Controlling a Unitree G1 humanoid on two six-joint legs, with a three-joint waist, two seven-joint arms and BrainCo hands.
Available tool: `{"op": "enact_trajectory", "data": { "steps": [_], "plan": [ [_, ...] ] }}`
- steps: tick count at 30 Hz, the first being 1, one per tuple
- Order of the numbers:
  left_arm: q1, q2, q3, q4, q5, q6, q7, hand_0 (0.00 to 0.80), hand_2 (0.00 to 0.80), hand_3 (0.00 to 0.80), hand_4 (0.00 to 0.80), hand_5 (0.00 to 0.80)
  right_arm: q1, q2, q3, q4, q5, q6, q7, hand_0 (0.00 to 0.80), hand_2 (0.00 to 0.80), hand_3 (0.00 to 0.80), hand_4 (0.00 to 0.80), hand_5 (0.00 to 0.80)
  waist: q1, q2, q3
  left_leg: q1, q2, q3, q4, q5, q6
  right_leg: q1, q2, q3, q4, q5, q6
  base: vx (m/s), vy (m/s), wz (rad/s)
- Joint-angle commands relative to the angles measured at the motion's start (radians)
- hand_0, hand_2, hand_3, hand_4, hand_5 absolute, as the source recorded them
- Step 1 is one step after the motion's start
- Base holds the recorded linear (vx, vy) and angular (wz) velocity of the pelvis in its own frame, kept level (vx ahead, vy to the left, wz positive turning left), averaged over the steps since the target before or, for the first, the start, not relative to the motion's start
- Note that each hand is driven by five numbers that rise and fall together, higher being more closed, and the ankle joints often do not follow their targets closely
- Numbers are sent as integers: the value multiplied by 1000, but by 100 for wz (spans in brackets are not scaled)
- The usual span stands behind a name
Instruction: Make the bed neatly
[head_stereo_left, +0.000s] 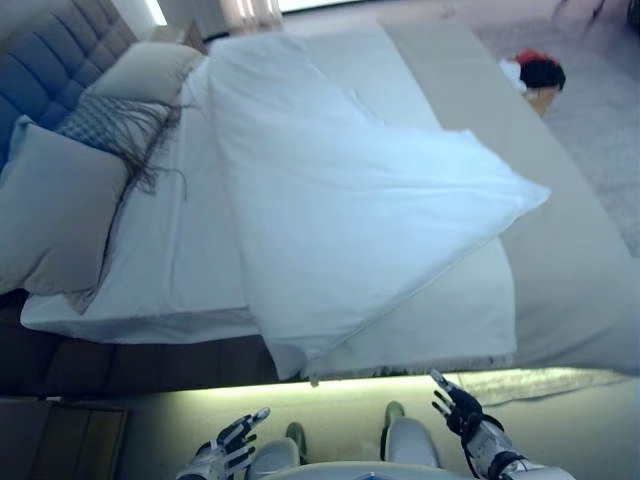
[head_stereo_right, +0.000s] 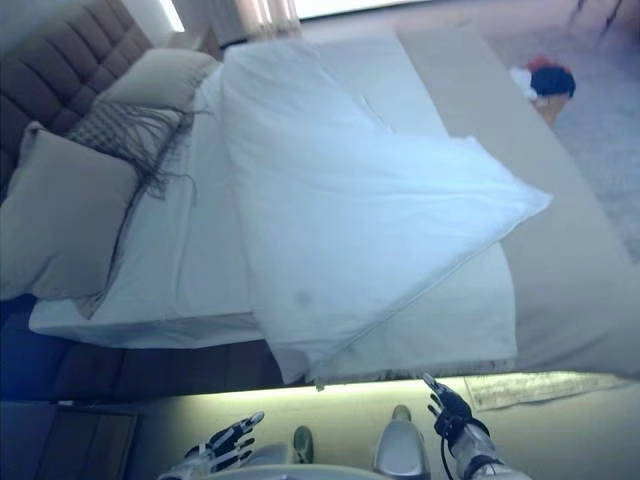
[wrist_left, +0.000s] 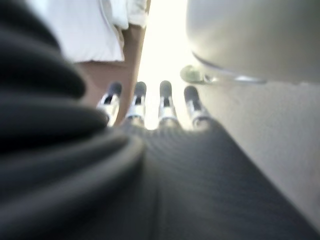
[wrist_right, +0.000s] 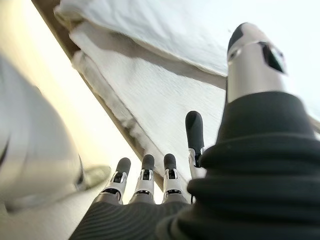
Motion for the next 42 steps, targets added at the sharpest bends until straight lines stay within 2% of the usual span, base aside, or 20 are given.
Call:
{"op": "enact_trajectory", "data": {
  "steps": [1,3,8,13,18,19,28,42],
  "plan": [
    [-59,33,9,-4,-61,-17,13,0,0,0,0,0,-134,9,24,-46,51,-17,1,0,0,0,0,0,19,-24,80,-139,14,-57,167,-23,25,5,-15,-18,46,7,16,-169,-134,-30],
    [-90,43,4,-10,-83,-23,4,0,0,0,0,0,-209,5,44,-52,71,-22,-12,0,0,0,0,0,26,-24,115,-201,17,-59,221,-35,17,-42,-19,-19,75,1,6,-167,-59,-4],
    [-137,39,-33,-21,-123,-56,-44,0,0,0,0,0,-359,-37,50,-71,115,34,-86,0,0,0,0,0,40,-4,164,-300,11,-70,309,-51,8,-130,-33,-2,157,-22,-14,-47,49,1],
    [-172,25,-74,-77,-213,-81,-49,0,0,0,0,0,-452,-105,31,-62,169,94,-97,0,0,0,0,0,55,17,201,-387,7,-69,374,-63,15,-213,-51,-1,227,-34,-22,-53,51,8],
    [-168,22,-99,-89,-230,-84,-47,0,0,0,0,0,-551,-188,26,-42,201,142,-83,0,0,0,0,0,73,36,228,-470,1,-76,440,-77,21,-288,-65,3,310,-56,-32,-10,30,10],
    [-159,23,-103,-89,-239,-88,-50,0,0,0,0,0,-575,-208,29,-40,211,152,-76,0,0,0,0,0,79,41,234,-479,4,-81,472,-113,17,-299,-65,13,347,-89,-24,77,28,7],
    [-115,42,-67,-86,-290,-104,-60,0,0,0,0,0,-730,-320,51,-34,246,204,-50,0,0,0,0,0,106,66,267,-584,5,-74,555,-129,38,-405,-67,31,457,-121,-39,32,31,5],
    [-39,82,-45,-177,-334,-159,-108,0,0,0,0,0,-885,-442,100,-66,255,253,-71,0,0,0,0,0,141,97,311,-639,10,-73,559,-102,51,-474,-58,35,525,-144,-56,48,22,5]
  ]
}}
